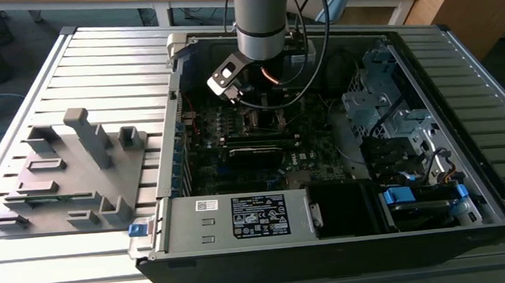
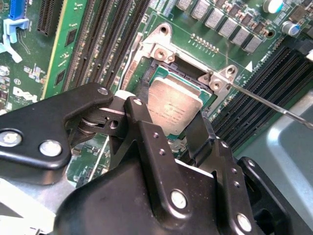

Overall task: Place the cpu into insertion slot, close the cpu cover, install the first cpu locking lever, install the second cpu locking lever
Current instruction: 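Place the cpu into insertion slot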

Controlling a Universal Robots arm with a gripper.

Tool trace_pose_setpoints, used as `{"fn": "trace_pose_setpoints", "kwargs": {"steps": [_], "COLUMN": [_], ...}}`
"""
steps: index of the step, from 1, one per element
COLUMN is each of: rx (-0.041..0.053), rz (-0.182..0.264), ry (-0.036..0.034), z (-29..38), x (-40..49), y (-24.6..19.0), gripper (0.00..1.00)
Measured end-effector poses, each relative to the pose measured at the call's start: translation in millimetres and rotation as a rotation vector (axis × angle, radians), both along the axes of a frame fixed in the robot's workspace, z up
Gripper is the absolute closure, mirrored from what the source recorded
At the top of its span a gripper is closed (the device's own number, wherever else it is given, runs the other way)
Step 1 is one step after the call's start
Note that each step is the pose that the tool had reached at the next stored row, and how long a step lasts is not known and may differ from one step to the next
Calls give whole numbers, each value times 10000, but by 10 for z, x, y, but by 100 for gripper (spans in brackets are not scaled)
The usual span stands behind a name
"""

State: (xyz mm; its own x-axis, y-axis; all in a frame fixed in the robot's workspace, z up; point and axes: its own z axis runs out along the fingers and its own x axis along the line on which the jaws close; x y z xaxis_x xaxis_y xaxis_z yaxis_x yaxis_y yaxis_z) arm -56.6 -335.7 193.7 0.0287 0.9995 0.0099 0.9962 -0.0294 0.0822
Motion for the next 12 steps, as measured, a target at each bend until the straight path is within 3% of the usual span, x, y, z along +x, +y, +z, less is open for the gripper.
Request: {"fn": "trace_pose_setpoints", "kwargs": {"steps": [12], "rx": [0], "rz": [1], "ry": [1], "z": [3], "x": [5], "y": [-14], "gripper": [46]}}
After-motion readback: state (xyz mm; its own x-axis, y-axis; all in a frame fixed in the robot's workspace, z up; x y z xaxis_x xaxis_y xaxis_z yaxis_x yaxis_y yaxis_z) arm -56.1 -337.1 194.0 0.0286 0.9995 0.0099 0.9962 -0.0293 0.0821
